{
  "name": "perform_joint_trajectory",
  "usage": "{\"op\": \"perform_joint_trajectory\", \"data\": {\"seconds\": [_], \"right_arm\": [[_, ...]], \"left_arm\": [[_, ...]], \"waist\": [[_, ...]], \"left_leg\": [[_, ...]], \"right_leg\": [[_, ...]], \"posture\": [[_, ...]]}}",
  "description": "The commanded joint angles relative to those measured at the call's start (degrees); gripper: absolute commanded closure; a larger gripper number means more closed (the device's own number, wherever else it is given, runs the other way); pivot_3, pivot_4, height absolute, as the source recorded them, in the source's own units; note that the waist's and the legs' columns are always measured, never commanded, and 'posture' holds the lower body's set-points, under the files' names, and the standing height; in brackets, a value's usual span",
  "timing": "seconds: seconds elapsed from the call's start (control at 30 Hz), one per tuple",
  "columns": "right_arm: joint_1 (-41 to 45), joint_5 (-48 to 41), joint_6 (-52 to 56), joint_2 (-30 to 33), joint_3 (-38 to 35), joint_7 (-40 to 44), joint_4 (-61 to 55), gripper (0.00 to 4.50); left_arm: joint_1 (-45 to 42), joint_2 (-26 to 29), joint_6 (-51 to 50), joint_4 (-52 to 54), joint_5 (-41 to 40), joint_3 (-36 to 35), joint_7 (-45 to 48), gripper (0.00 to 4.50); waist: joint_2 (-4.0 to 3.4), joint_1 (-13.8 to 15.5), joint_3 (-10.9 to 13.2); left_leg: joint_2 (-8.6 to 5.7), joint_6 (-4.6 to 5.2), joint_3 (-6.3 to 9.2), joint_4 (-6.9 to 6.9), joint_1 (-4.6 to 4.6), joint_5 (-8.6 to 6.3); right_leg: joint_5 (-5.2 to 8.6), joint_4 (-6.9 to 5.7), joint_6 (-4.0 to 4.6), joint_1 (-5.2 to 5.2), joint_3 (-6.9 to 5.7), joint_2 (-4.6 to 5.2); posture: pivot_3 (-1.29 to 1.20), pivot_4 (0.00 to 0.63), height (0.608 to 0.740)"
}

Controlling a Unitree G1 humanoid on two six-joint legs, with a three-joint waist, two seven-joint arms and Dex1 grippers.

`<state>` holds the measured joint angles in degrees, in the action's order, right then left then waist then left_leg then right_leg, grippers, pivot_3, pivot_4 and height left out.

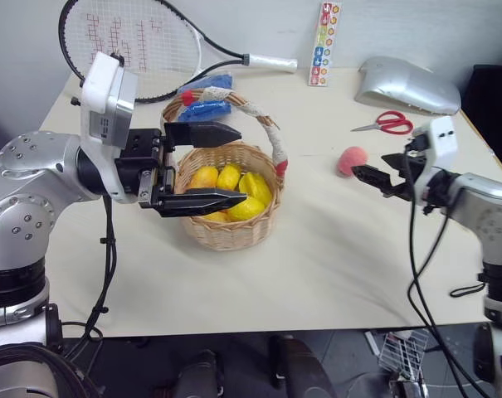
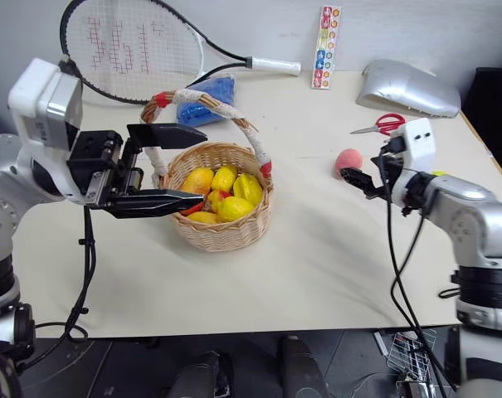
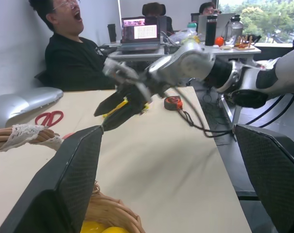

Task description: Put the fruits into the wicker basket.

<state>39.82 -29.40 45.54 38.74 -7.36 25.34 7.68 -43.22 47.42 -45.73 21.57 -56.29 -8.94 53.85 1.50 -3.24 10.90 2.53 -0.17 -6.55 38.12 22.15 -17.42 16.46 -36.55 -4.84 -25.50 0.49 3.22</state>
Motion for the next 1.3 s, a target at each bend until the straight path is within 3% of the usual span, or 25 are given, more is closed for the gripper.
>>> {"op": "perform_joint_trajectory", "data": {"seconds": [0.03,0.27,0.5,0.6,0.73,0.87,1.03,1.2,1.3], "right_arm": [[4.6,5.8,-8.0,-2.6,0.7,-2.0,8.5,0.03],[17.9,15.2,-25.6,-9.3,1.1,-7.2,36.8,0.03],[23.3,19.0,-31.9,-12.6,1.8,-4.9,52.3,0.03],[24.0,19.8,-34.5,-13.3,1.3,-4.5,54.4,0.65],[23.9,19.3,-35.7,-13.0,0.2,-2.9,53.3,1.86],[19.7,17.5,-32.8,-11.4,0.0,3.9,42.9,1.98],[-0.4,4.6,-11.0,-0.8,1.6,22.5,0.9,1.98],[-10.6,-14.6,8.7,7.0,-3.0,27.4,-26.2,1.98],[-9.6,-22.2,13.7,4.6,-3.4,23.4,-34.0,1.98]], "left_arm": [[-1.1,0.5,0.2,0.7,-0.3,-1.0,0.1,0.0],[0.8,1.9,-0.5,2.5,-1.0,-2.7,-0.6,0.0],[1.3,2.1,-1.3,4.1,-1.8,-3.7,-2.3,0.0],[1.1,2.5,-1.6,4.2,-2.1,-4.1,-2.7,0.0],[1.2,2.8,-2.0,4.0,-3.3,-5.0,-3.3,0.0],[2.6,3.5,-2.6,4.0,-4.4,-6.7,-4.2,0.0],[6.9,6.8,-2.9,3.9,-4.4,-10.0,-3.5,0.0],[8.8,9.3,-2.5,3.0,-4.0,-11.3,-1.6,0.0],[7.7,10.0,-2.4,1.5,-3.4,-10.4,-0.5,0.0]], "waist": [[-0.02,0.1,0.0],[-0.03,0.0,0.0],[-0.03,-0.1,0.0],[-0.03,-0.2,0.0],[-0.03,-0.2,0.0],[-0.03,-0.2,0.0],[-0.04,1.2,0.0],[-0.04,1.3,0.0],[0.02,1.3,0.0]], "left_leg": [[0.0,0.0,0.0,-0.01,0.03,0.0],[0.03,0.0,-0.05,-0.01,0.05,-0.01],[0.05,0.0,-0.04,-0.01,0.05,-0.01],[0.06,-0.01,-0.03,0.0,0.05,0.0],[0.06,-0.01,-0.03,0.01,0.04,0.0],[0.08,-0.03,-0.03,-0.01,0.03,0.0],[0.14,-0.09,0.26,-0.03,0.17,-0.04],[0.11,0.0,-0.03,0.07,-0.03,-0.11],[0.17,0.0,-0.07,0.04,-0.2,-0.11]], "right_leg": [[0.0,0.0,0.0,-0.02,-0.01,0.0],[0.0,0.03,0.0,-0.03,-0.03,0.05],[0.0,-0.02,0.0,-0.02,-0.03,0.15],[0.0,-0.25,0.0,-0.02,-0.04,0.2],[0.0,-0.29,0.0,-0.02,-0.04,0.2],[0.0,-0.3,0.0,-0.02,-0.04,0.21],[0.01,-0.24,0.01,-0.02,-0.2,0.26],[0.0,-0.02,0.0,0.04,-0.2,0.27],[-0.08,-0.05,0.13,0.12,-0.21,0.17]], "posture": [[0.0,0.15,0.74],[0.0,0.15,0.74],[0.0,0.15,0.74],[0.0,0.15,0.74],[0.0,0.15,0.74],[0.0,0.15,0.74],[0.0,0.15,0.74],[0.0,0.15,0.74],[0.0,0.15,0.74]]}}
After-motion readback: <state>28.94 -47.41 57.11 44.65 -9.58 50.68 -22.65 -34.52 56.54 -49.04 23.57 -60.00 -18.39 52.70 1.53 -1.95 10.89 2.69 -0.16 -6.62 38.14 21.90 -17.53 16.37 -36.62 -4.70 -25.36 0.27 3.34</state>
